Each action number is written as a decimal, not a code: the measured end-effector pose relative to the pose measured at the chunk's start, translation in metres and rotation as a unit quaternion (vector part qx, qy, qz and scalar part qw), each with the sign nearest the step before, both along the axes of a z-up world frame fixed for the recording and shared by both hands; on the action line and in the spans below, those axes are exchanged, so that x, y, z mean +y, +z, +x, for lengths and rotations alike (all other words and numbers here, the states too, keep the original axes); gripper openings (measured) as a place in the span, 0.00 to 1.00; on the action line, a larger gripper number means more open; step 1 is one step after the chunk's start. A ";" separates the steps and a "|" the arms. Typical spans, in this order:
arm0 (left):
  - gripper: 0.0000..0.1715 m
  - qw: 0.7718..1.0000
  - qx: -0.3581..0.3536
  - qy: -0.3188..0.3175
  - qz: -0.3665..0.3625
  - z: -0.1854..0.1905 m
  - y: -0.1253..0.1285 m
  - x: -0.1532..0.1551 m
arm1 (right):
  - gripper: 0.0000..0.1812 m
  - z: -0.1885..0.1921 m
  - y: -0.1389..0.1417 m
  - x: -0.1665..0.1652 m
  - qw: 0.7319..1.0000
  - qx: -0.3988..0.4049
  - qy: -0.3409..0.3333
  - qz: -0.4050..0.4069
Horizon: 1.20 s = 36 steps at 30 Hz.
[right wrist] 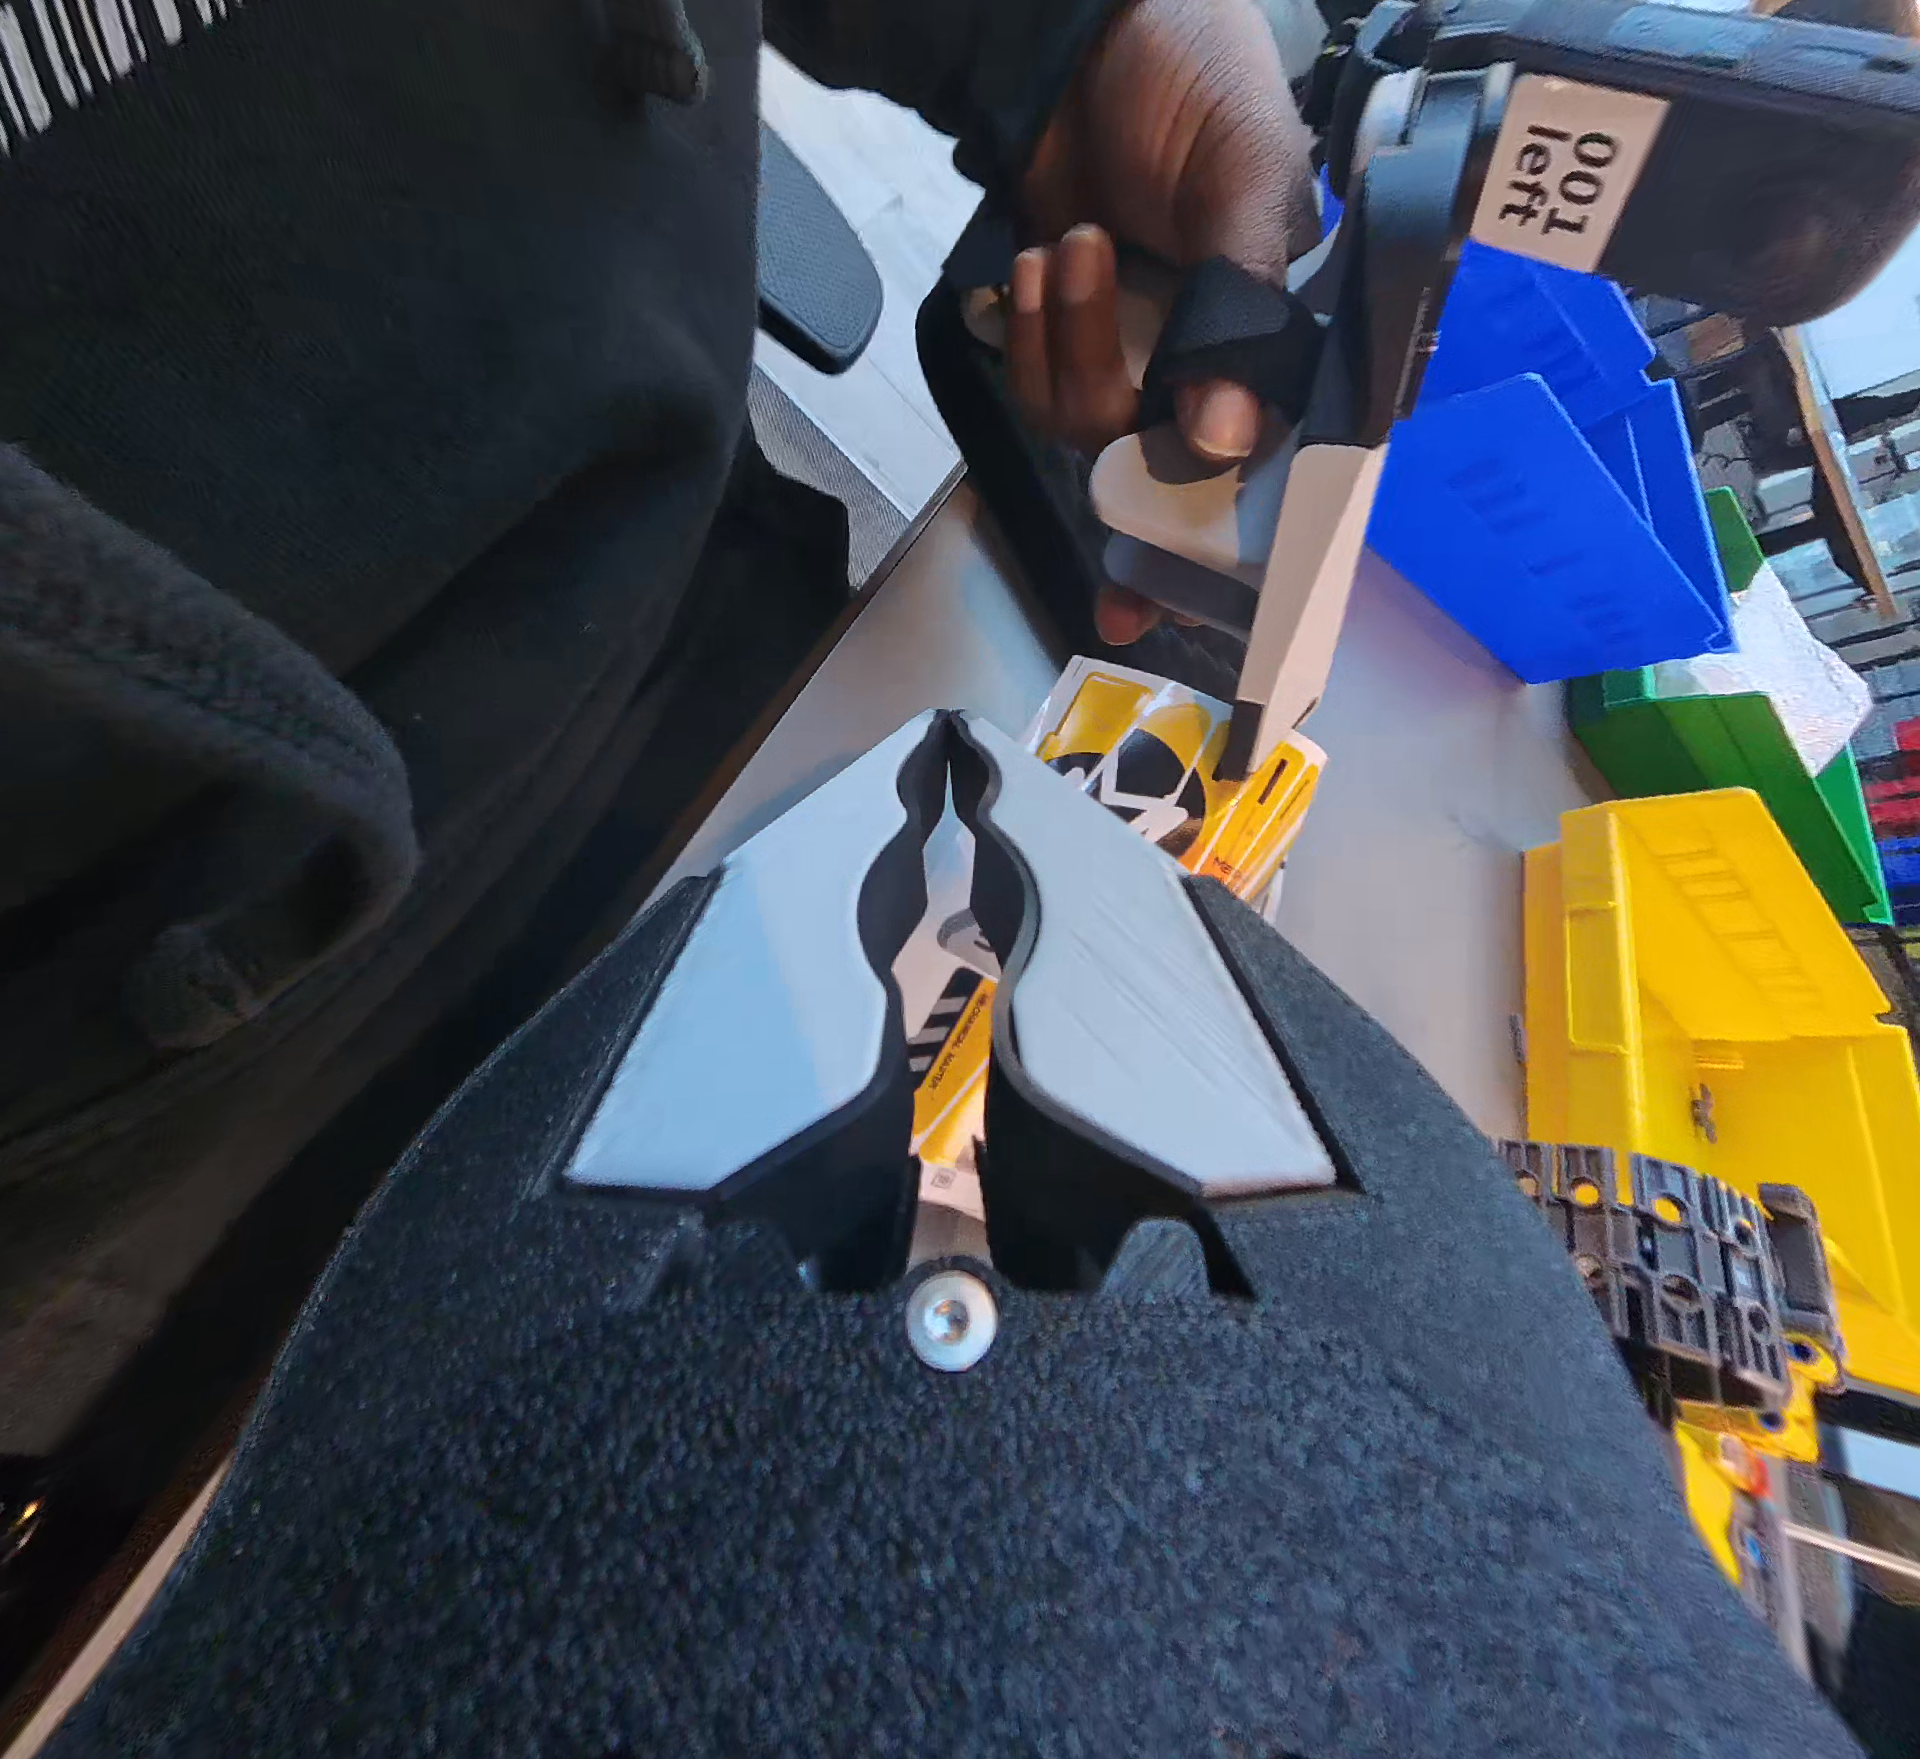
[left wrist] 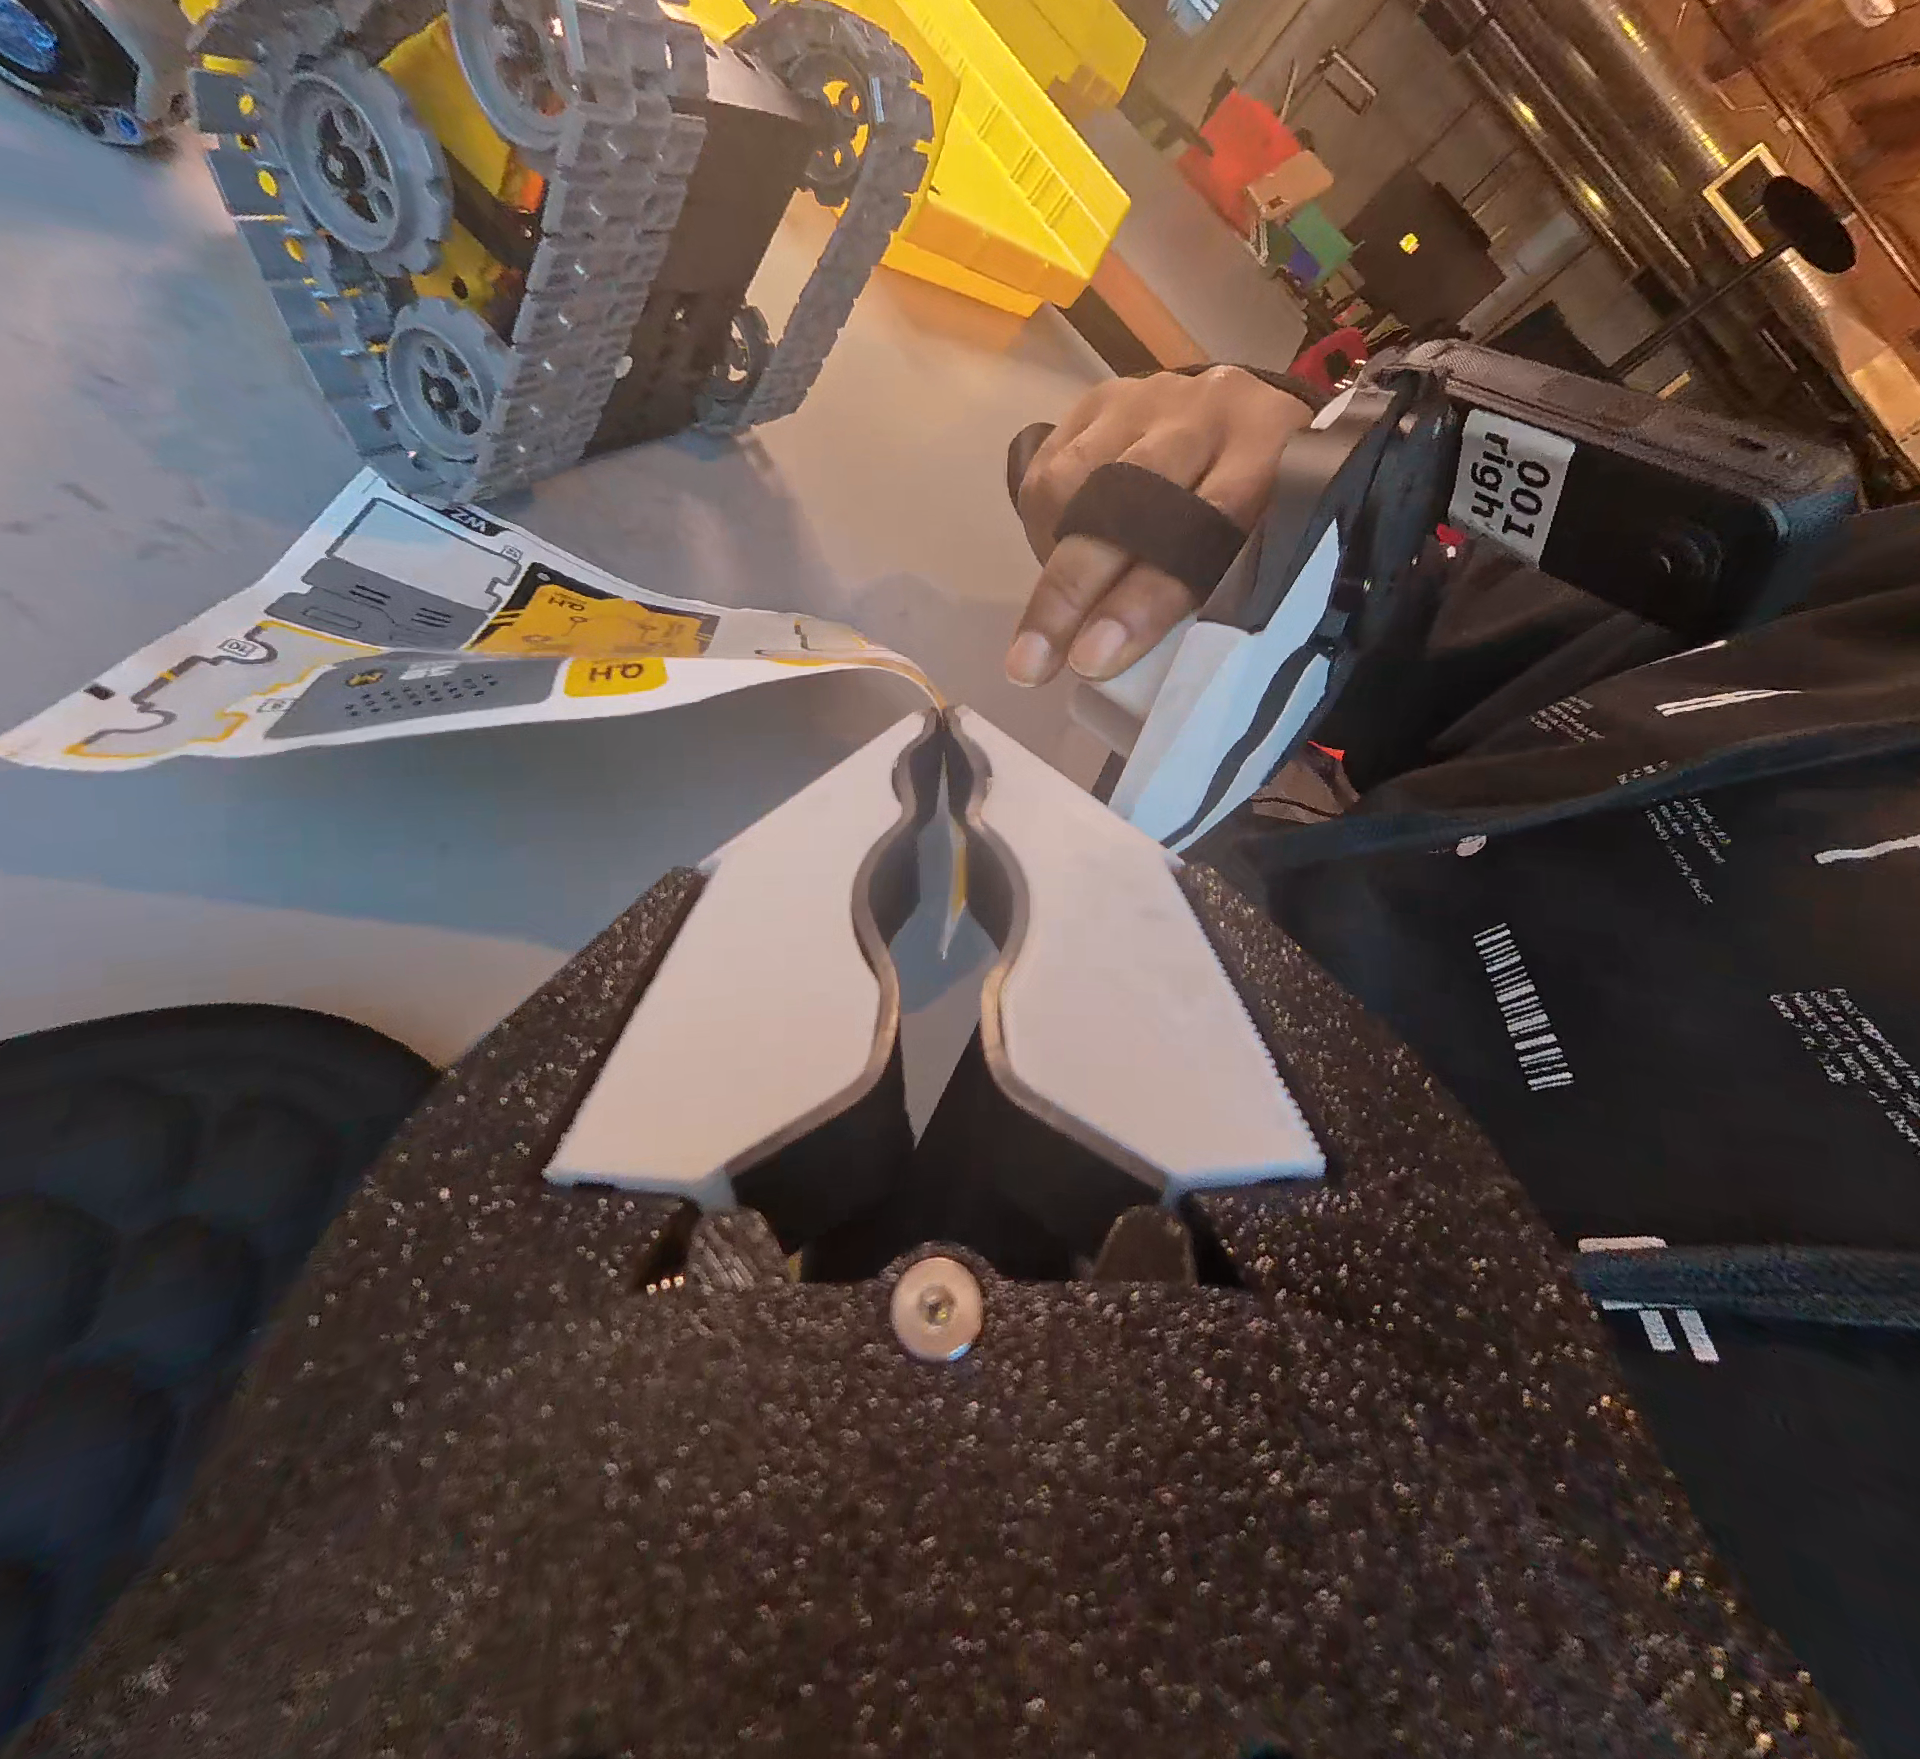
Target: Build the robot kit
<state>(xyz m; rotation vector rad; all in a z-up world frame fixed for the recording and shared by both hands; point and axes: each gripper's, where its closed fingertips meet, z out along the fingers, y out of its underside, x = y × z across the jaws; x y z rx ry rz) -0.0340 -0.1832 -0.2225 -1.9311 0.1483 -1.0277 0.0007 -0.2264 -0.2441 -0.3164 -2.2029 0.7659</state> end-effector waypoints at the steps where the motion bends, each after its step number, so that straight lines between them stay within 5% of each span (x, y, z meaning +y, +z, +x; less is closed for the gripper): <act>1: 0.00 1.000 -0.003 0.001 0.001 -0.001 0.001 0.001 | 0.00 0.000 0.004 0.001 1.000 0.003 -0.004 -0.014; 19: 0.00 0.990 -0.135 0.012 0.025 0.001 0.028 0.014 | 0.11 -0.023 0.032 0.042 0.986 0.087 -0.137 -0.049; 25: 0.00 0.984 -0.173 0.023 0.027 -0.005 0.034 0.014 | 0.34 -0.021 0.026 0.047 0.985 0.083 -0.152 -0.016; 28: 0.00 0.982 -0.188 0.023 0.026 -0.005 0.035 0.016 | 0.22 -0.024 0.028 0.054 0.976 0.134 -0.162 0.055; 33: 0.13 0.972 -0.218 -0.027 0.086 0.003 0.062 0.001 | 0.03 -0.024 0.050 0.063 0.969 0.170 -0.176 0.016; 36: 0.17 0.977 -0.182 -0.041 0.104 0.013 0.065 -0.006 | 0.01 -0.024 0.055 0.068 0.968 0.173 -0.183 0.010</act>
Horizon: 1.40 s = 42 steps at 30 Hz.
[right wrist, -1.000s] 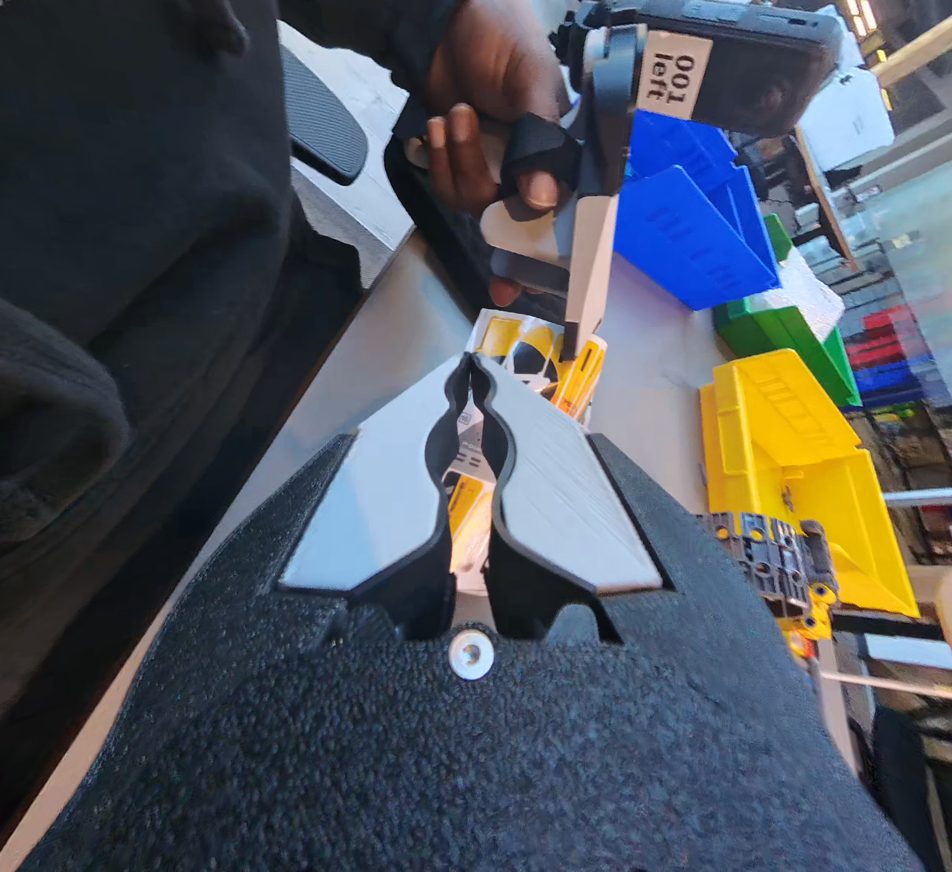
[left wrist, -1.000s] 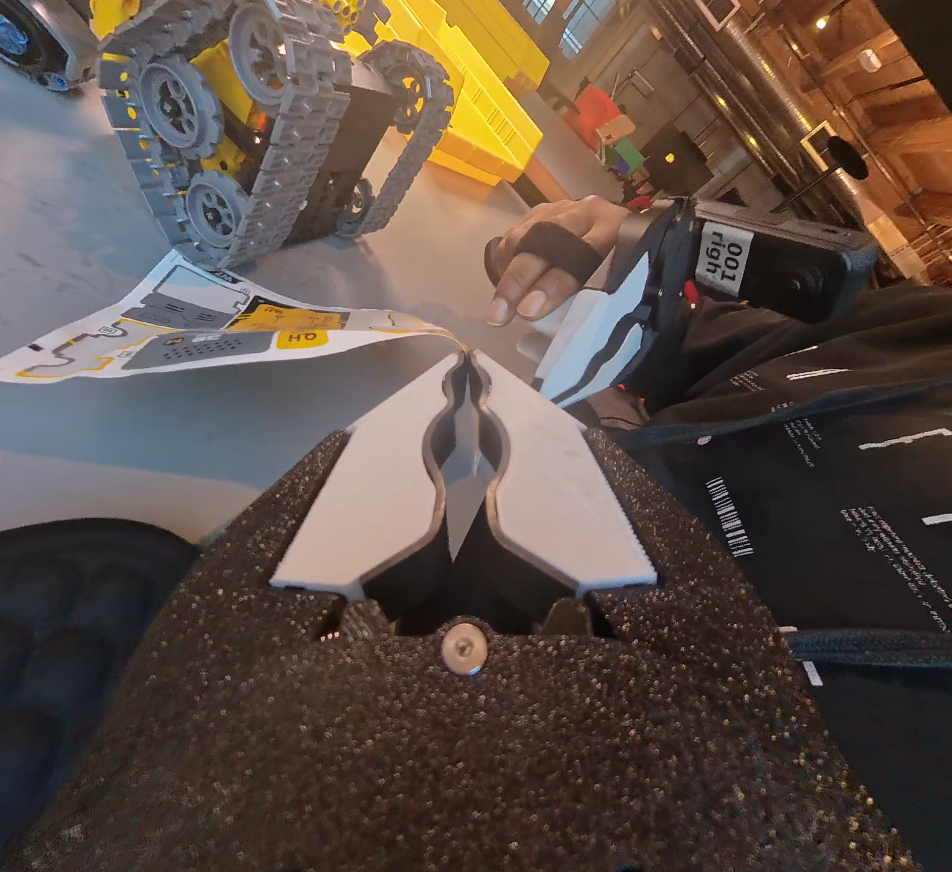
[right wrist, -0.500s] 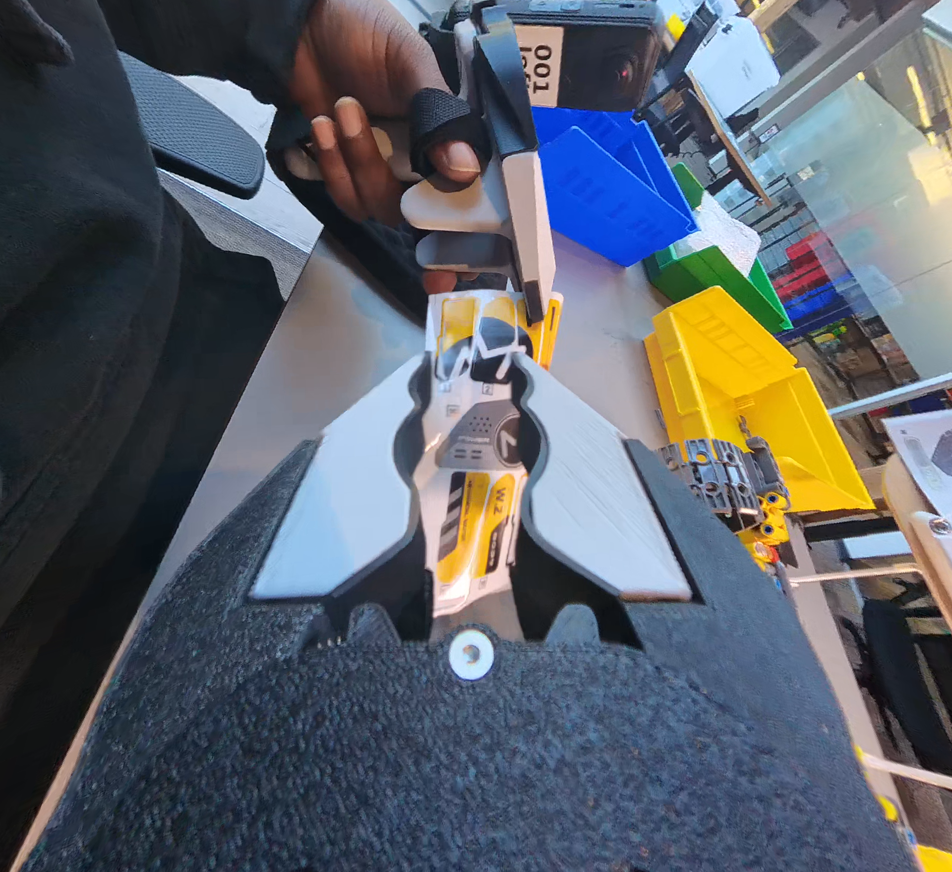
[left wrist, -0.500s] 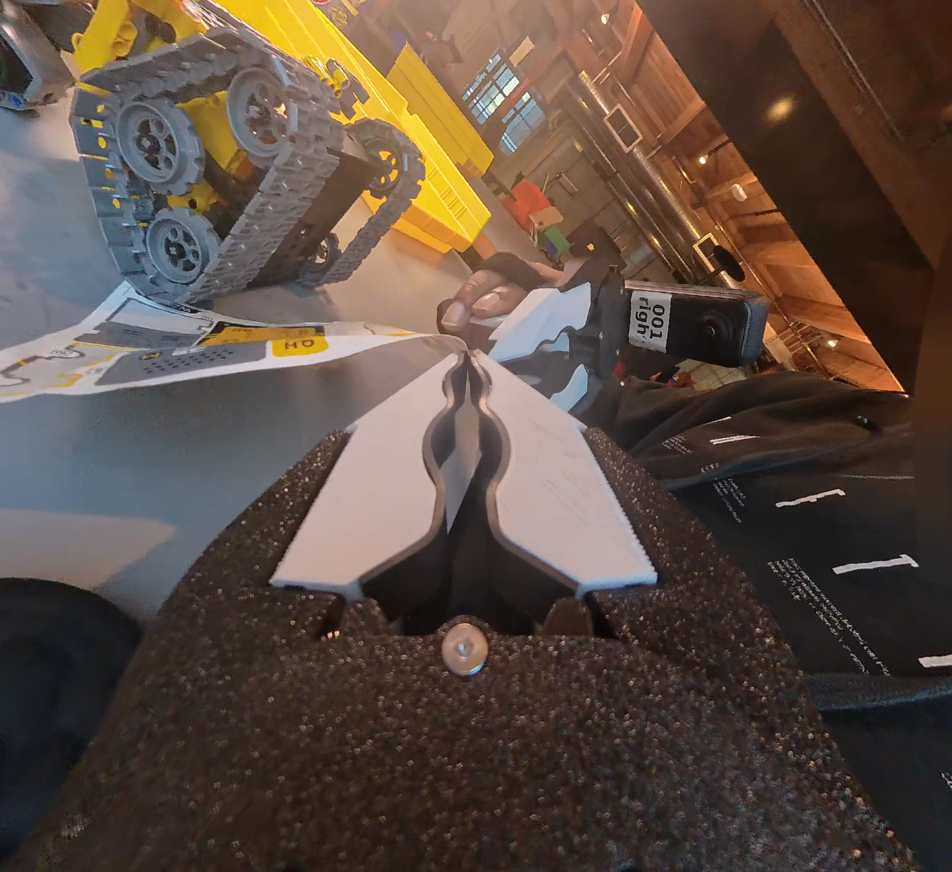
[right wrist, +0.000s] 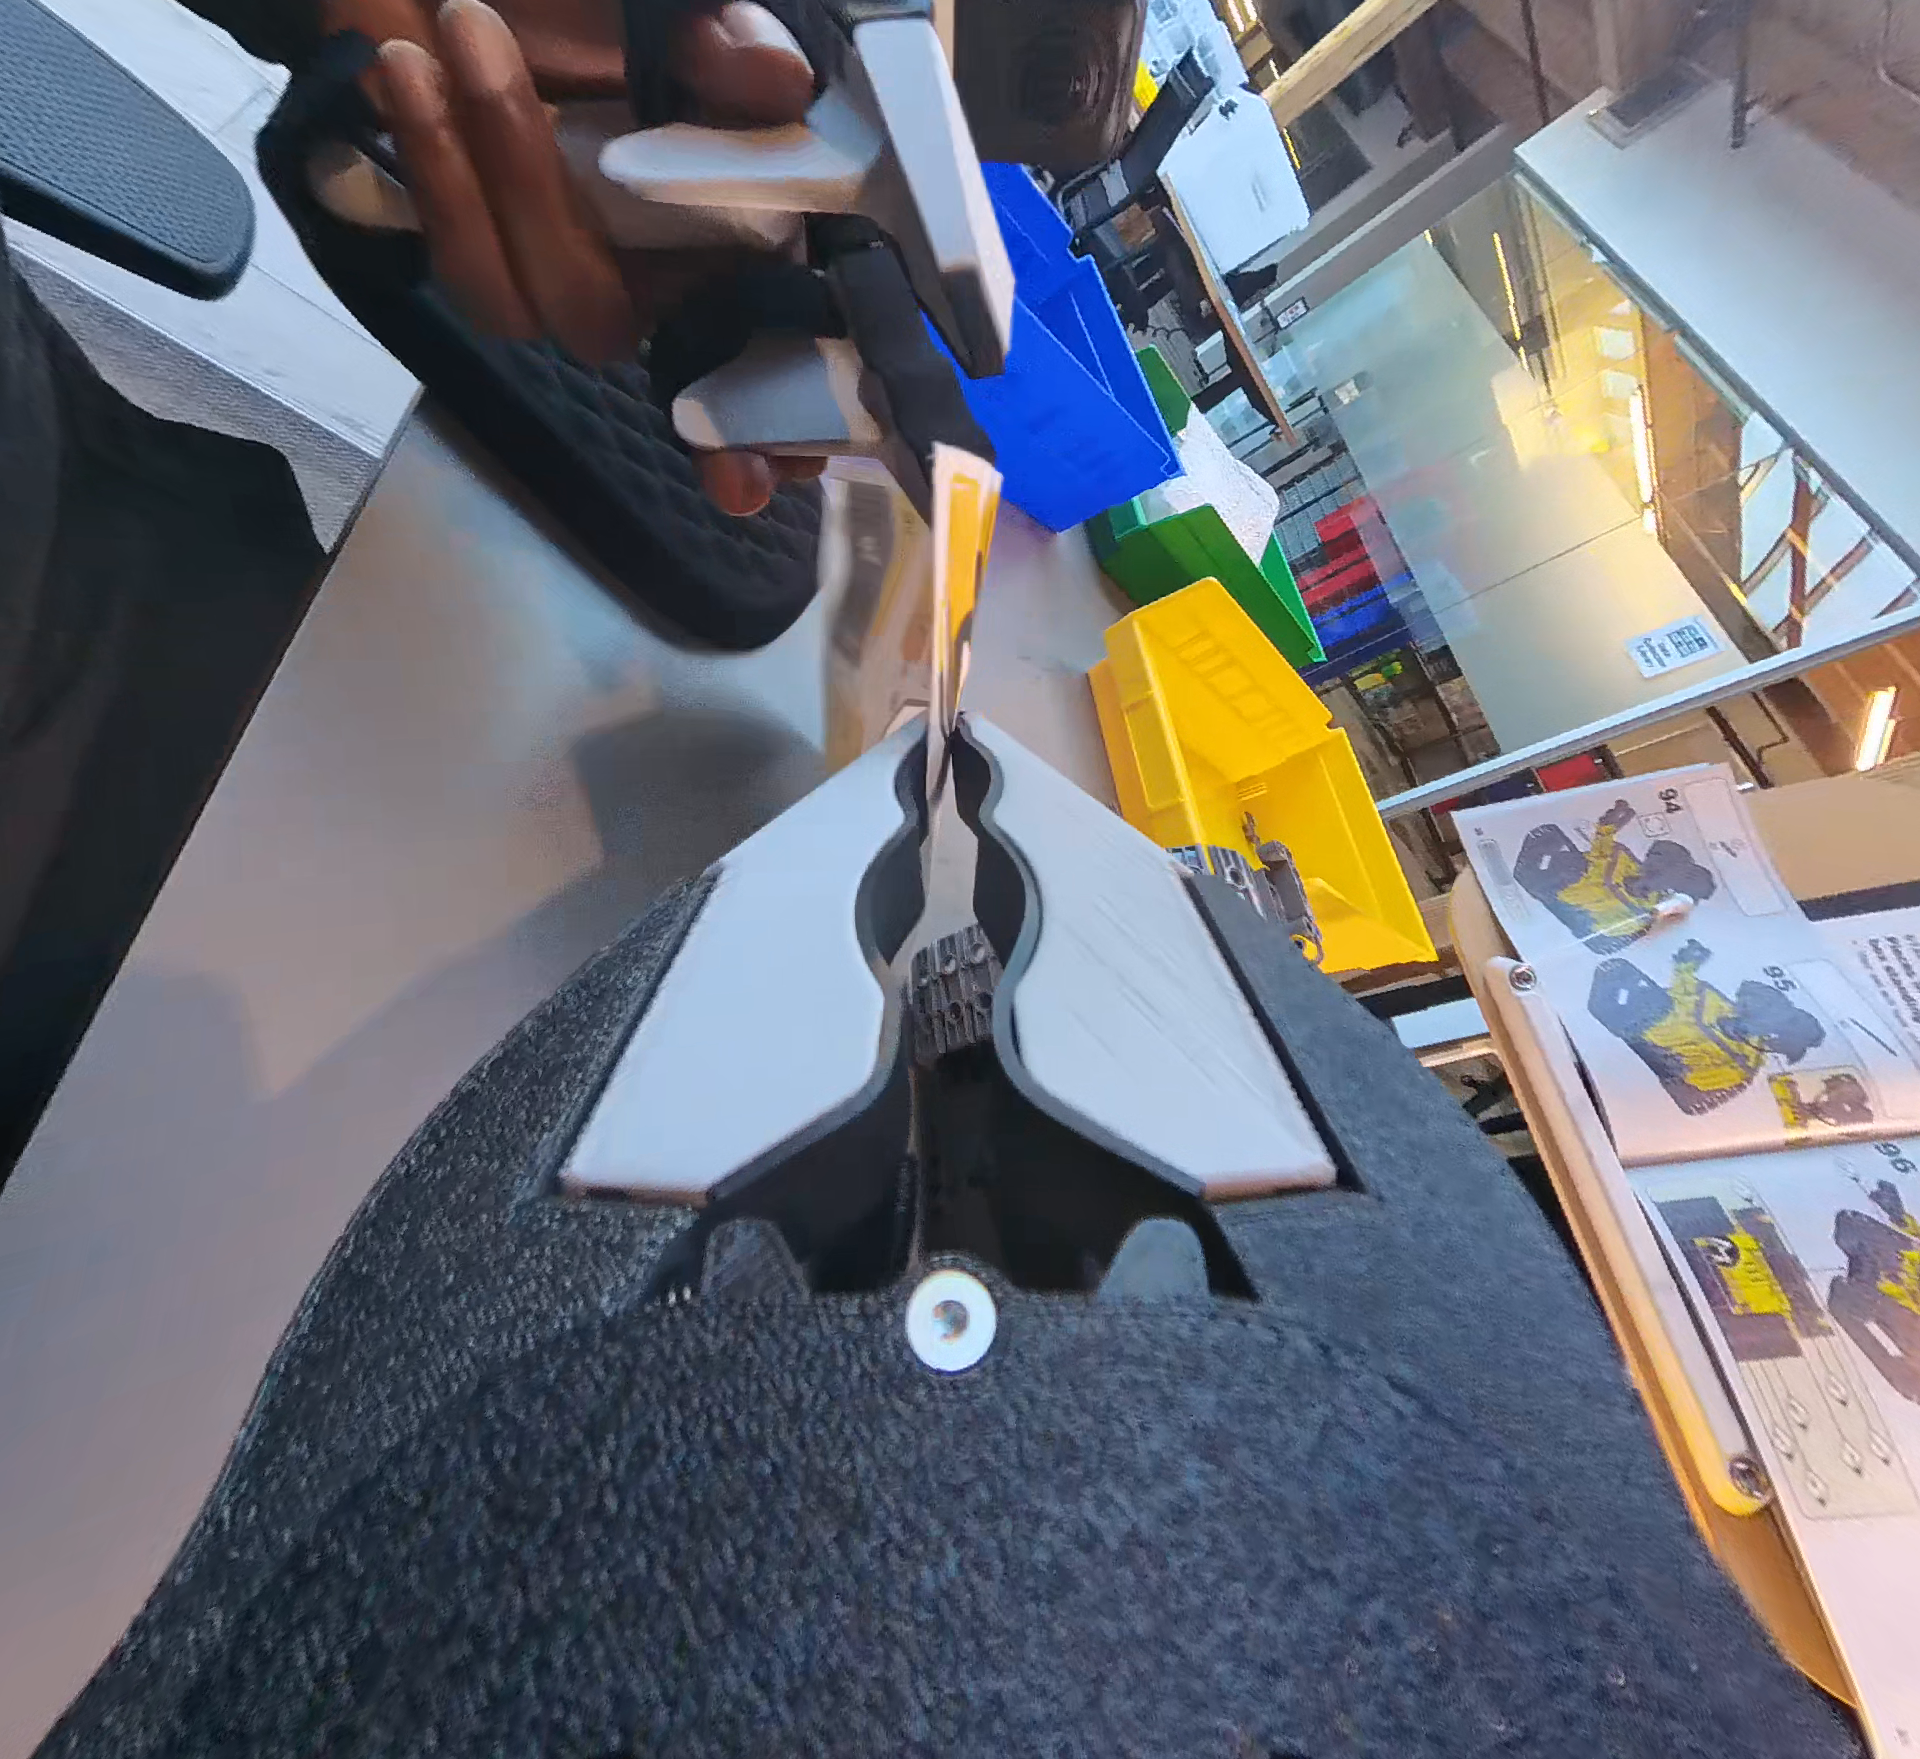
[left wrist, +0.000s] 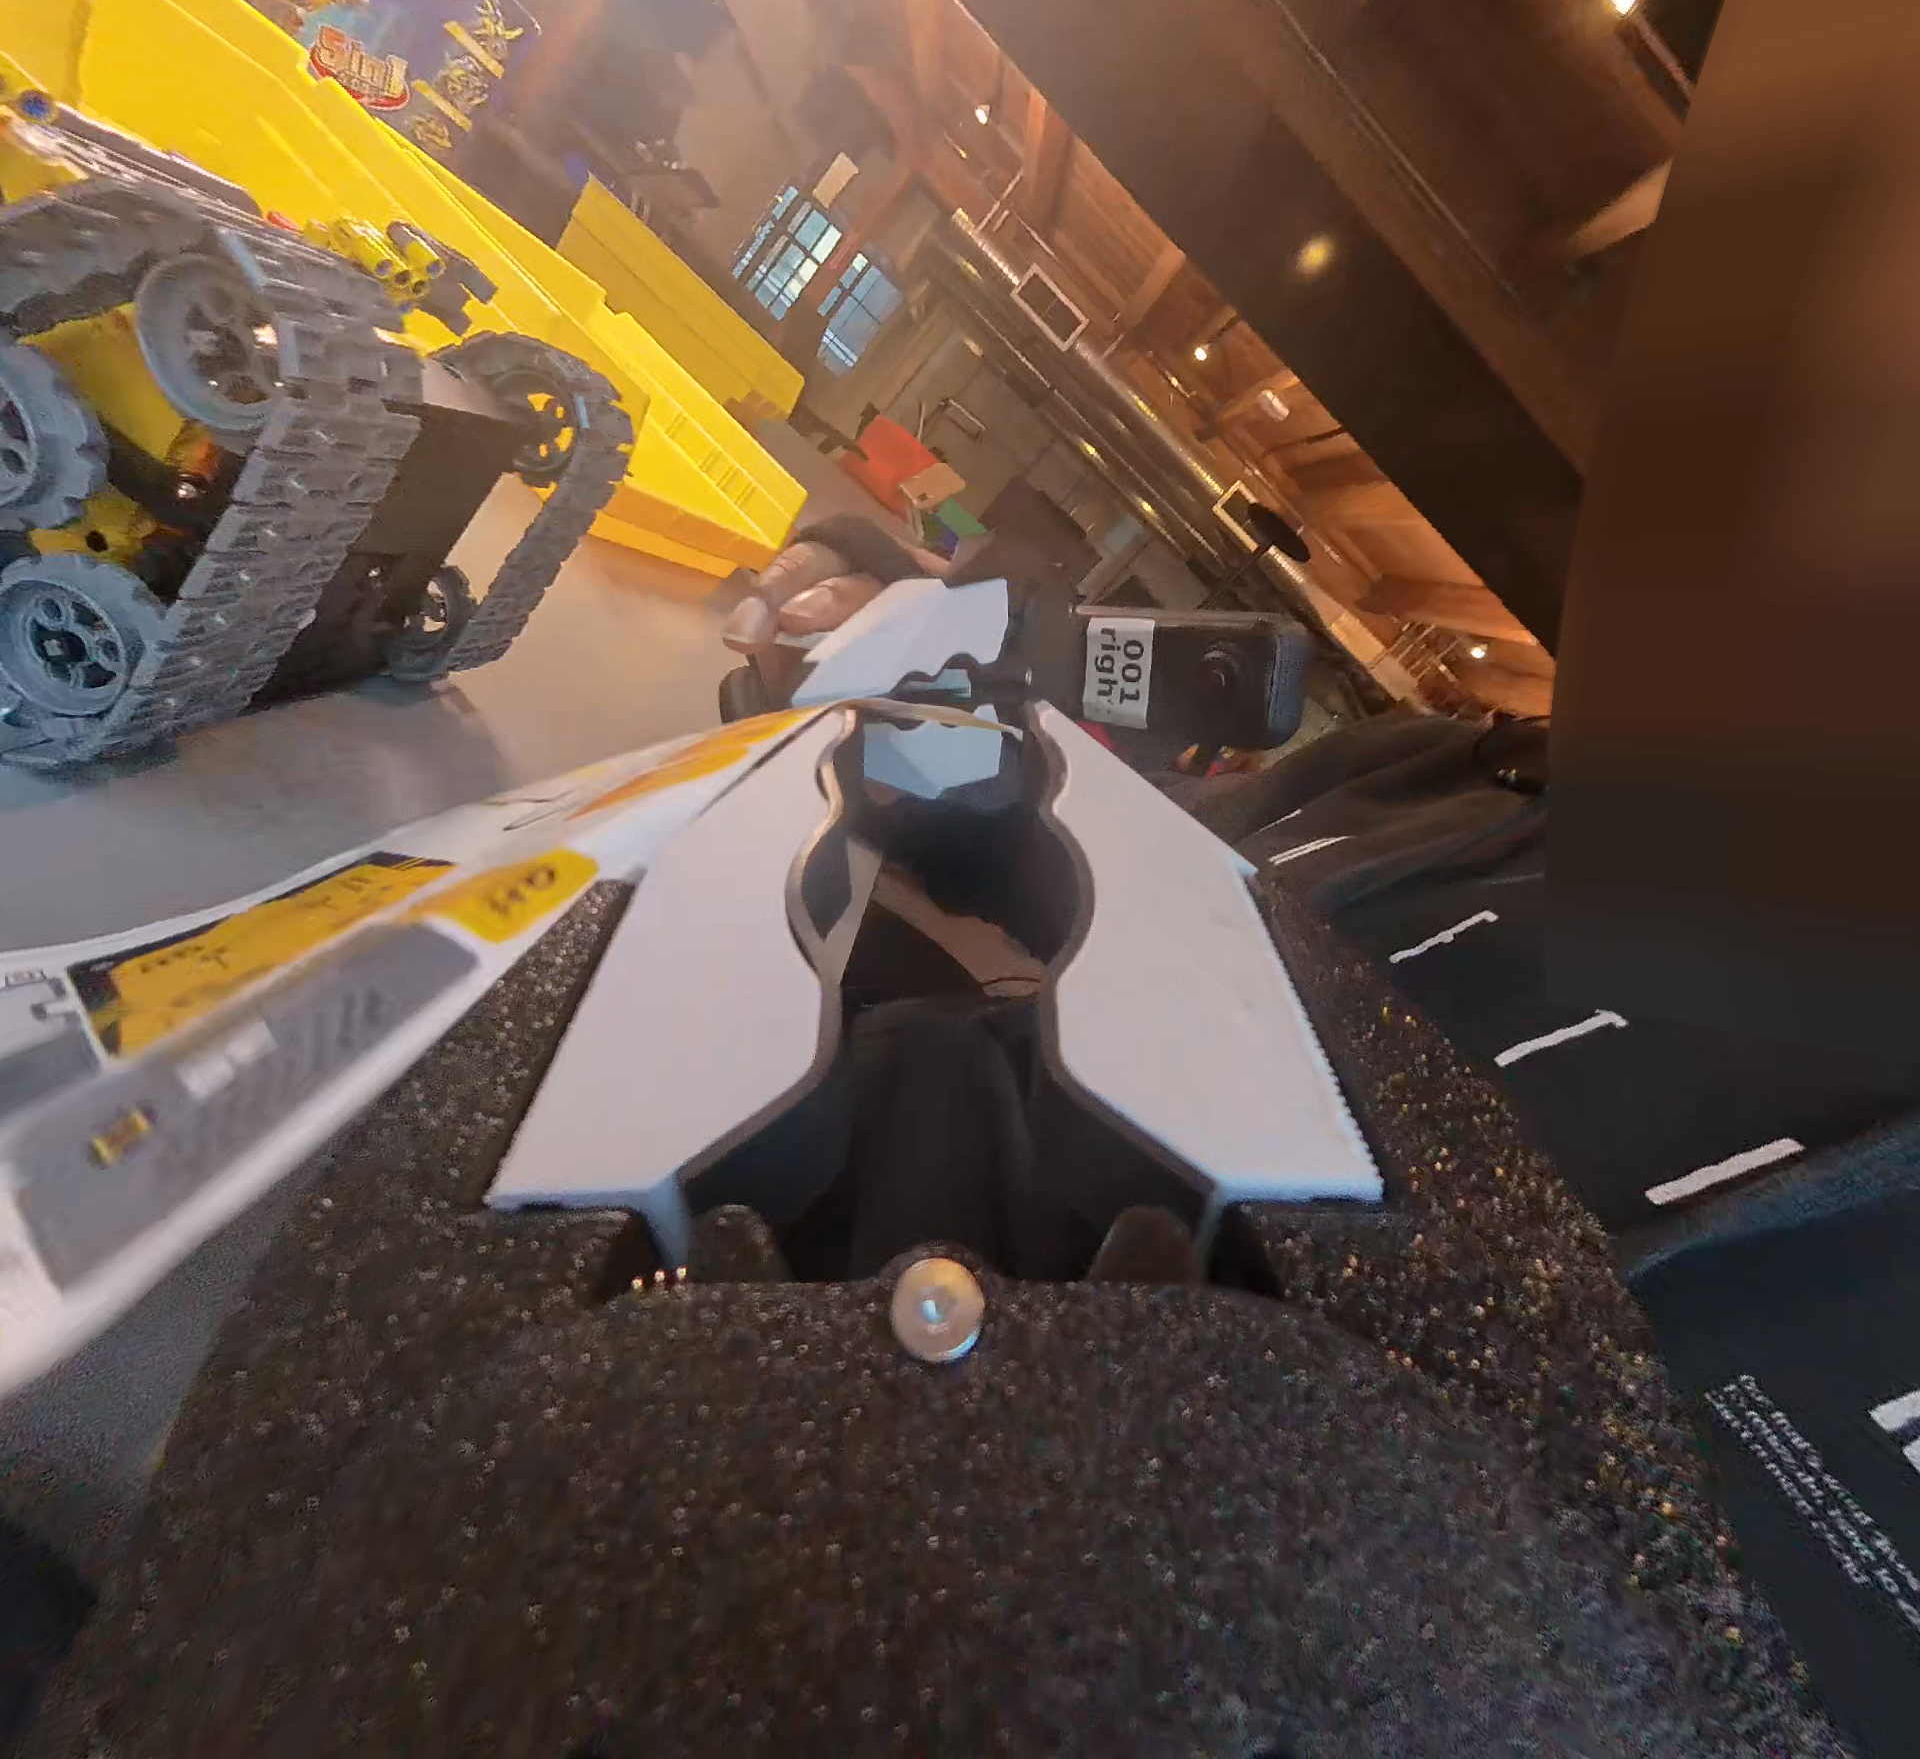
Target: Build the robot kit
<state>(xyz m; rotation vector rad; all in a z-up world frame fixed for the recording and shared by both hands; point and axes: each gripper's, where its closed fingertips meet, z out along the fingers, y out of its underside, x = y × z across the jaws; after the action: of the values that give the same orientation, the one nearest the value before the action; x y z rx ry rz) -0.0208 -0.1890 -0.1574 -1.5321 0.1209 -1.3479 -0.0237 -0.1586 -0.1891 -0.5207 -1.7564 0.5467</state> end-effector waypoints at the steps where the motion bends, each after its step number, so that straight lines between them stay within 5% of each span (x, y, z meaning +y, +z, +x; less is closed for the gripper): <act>1: 0.17 1.000 0.012 0.001 -0.001 0.003 -0.001 0.000 | 0.00 -0.001 0.001 0.001 1.000 0.004 -0.004 0.006; 8: 0.15 1.000 0.015 0.012 -0.017 0.017 -0.004 0.001 | 0.00 -0.009 0.005 0.011 0.995 0.032 -0.060 0.071; 14: 0.00 0.997 0.045 0.056 0.004 0.012 -0.003 0.005 | 0.00 -0.011 0.006 0.013 0.992 0.037 -0.074 0.096; 27: 0.00 0.987 0.120 0.093 0.054 0.008 -0.006 0.007 | 0.01 -0.004 -0.002 -0.020 0.996 -0.003 0.028 -0.079; 34: 0.00 0.973 0.189 0.120 0.054 0.006 -0.017 0.012 | 0.20 0.006 0.010 -0.030 0.947 -0.079 0.106 -0.294; 42: 0.00 0.962 0.237 0.127 0.054 0.010 -0.026 0.017 | 0.19 0.003 0.018 -0.016 0.964 -0.088 0.079 -0.240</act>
<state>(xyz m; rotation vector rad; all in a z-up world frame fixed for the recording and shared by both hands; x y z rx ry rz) -0.0103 -0.1722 -0.1830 -1.6879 0.2813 -0.7451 -0.0209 -0.1742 -0.1707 -0.7882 -1.8458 1.0802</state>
